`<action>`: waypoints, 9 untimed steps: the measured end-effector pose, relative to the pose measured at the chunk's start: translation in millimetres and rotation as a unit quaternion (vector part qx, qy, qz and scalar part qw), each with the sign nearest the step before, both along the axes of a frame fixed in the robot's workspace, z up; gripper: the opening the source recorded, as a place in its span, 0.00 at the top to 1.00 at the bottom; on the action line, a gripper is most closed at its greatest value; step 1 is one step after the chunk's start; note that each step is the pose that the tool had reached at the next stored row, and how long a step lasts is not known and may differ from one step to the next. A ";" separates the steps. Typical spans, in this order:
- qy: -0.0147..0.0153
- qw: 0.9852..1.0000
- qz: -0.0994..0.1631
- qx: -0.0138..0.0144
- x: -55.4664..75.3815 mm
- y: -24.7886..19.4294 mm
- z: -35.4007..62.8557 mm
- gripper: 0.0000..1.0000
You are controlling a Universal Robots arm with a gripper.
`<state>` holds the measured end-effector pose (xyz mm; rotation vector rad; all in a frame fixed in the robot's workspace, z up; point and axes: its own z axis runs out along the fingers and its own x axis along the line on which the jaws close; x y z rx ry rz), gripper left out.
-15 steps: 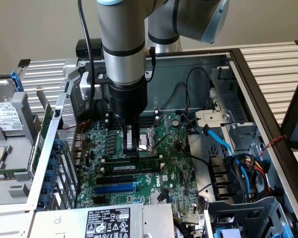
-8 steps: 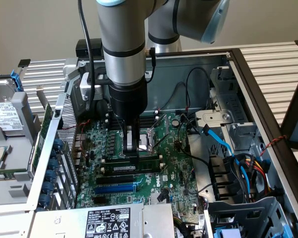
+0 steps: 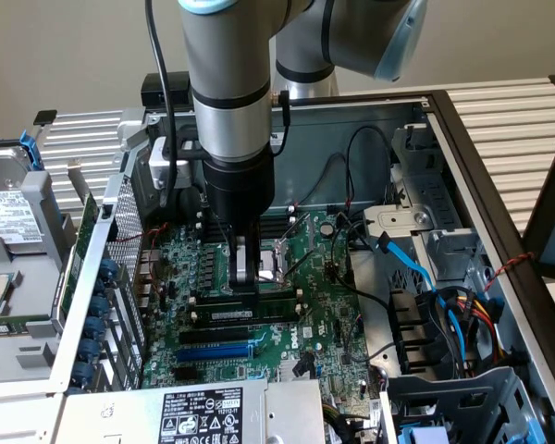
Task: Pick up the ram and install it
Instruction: 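Press down the ram until it locks into place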
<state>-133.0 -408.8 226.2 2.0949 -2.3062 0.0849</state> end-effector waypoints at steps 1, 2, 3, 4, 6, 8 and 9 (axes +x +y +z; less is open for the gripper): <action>0.000 1.000 0.000 0.000 0.0 0.0 -0.3 0.89; 0.000 1.000 0.000 0.000 0.0 0.0 -0.3 0.89; 0.000 1.000 0.000 0.000 0.0 0.0 -0.3 0.89; 0.000 1.000 0.000 0.000 0.1 0.0 -0.3 0.89; 0.000 1.000 0.000 0.000 0.1 0.0 -0.5 0.89; 0.000 1.000 0.000 0.000 0.1 0.0 -0.5 0.89; 0.000 1.000 0.000 0.000 0.1 0.0 -0.5 0.89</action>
